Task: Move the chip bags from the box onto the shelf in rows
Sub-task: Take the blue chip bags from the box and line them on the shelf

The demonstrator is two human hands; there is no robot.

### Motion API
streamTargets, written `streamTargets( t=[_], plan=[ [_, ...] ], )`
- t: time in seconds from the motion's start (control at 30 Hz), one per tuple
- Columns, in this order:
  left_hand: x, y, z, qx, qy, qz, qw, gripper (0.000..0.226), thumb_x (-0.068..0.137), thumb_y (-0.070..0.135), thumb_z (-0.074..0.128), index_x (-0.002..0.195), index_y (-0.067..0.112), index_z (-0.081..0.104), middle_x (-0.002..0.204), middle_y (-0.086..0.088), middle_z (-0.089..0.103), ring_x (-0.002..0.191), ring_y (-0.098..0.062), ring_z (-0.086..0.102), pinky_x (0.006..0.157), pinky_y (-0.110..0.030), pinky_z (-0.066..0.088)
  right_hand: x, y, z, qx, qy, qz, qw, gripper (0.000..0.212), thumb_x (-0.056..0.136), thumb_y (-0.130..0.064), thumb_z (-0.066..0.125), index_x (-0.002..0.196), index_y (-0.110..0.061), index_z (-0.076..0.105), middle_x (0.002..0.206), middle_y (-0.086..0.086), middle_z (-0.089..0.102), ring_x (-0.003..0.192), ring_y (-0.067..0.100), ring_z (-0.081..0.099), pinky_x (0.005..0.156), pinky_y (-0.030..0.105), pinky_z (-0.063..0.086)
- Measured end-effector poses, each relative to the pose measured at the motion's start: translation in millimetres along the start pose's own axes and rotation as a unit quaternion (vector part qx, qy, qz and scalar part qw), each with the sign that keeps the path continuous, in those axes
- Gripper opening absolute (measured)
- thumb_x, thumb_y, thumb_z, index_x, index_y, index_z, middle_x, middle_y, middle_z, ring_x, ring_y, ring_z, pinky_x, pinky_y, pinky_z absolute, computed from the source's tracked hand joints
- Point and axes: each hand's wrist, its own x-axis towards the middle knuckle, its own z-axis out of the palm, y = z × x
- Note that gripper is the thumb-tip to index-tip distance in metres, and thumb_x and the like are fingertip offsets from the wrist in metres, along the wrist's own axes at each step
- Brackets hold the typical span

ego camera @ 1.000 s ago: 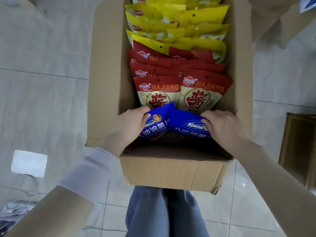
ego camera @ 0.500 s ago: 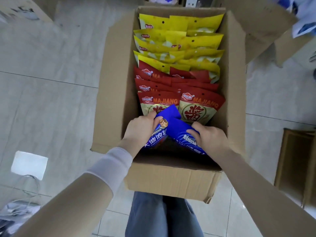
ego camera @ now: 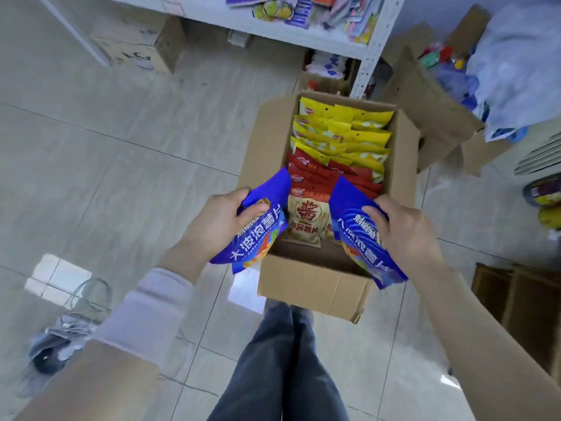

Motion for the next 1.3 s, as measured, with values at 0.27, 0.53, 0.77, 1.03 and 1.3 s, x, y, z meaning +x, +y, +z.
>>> streamTargets(
  t=[0.27, 0.53, 0.77, 1.03, 1.3],
  plan=[
    [-75, -42, -118, 0.070, 0.052, -0.004, 0.996, 0.030, 0.090, 0.045, 0.053, 0.069, 0.027, 0.040, 0.058, -0.003, 0.052, 0.061, -0.027, 0.052, 0.053, -0.032, 0.034, 16, -118, -38, -0.030, 0.027, -0.099, 0.994, 0.037, 0.092, -0.037, 0.048, 0.102, -0.003, 0.053, 0.095, 0.017, 0.067, 0.081, 0.031, 0.064, 0.062, 0.030, 0.046],
    [-111, -134, -235, 0.115, 0.094, 0.020, 0.989, 0.049, 0.077, 0.057, 0.036, 0.088, 0.013, 0.054, 0.052, 0.009, 0.043, 0.053, -0.016, 0.046, 0.047, -0.022, 0.028, 61, -274, -17, -0.107, 0.060, -0.193, 0.973, 0.038, 0.095, -0.034, 0.043, 0.100, 0.001, 0.056, 0.079, 0.024, 0.064, 0.069, 0.040, 0.061, 0.054, 0.035, 0.041],
    [-130, -221, -325, 0.151, 0.082, -0.019, 0.985, 0.032, 0.091, 0.054, 0.044, 0.084, 0.023, 0.049, 0.056, 0.008, 0.045, 0.066, -0.024, 0.051, 0.052, -0.024, 0.032, 96, -402, 22, -0.130, 0.040, -0.225, 0.965, 0.036, 0.096, -0.033, 0.044, 0.105, -0.002, 0.058, 0.079, 0.024, 0.064, 0.072, 0.039, 0.062, 0.054, 0.031, 0.035],
    [-112, -284, -395, 0.134, 0.094, -0.035, 0.986, 0.032, 0.090, 0.055, 0.045, 0.080, 0.025, 0.044, 0.065, 0.001, 0.053, 0.066, -0.024, 0.055, 0.052, -0.024, 0.035, 162, -506, 50, -0.093, 0.009, -0.271, 0.958, 0.038, 0.095, -0.038, 0.042, 0.111, -0.006, 0.055, 0.096, 0.019, 0.065, 0.083, 0.035, 0.061, 0.060, 0.031, 0.039],
    [-19, -305, -473, 0.175, 0.084, -0.011, 0.981, 0.046, 0.081, 0.064, 0.034, 0.090, 0.022, 0.050, 0.086, -0.004, 0.067, 0.074, -0.021, 0.062, 0.055, -0.021, 0.038, 266, -571, 57, -0.069, 0.012, -0.308, 0.949, 0.037, 0.095, -0.037, 0.045, 0.111, -0.005, 0.055, 0.094, 0.017, 0.066, 0.080, 0.031, 0.062, 0.061, 0.027, 0.037]
  ],
)
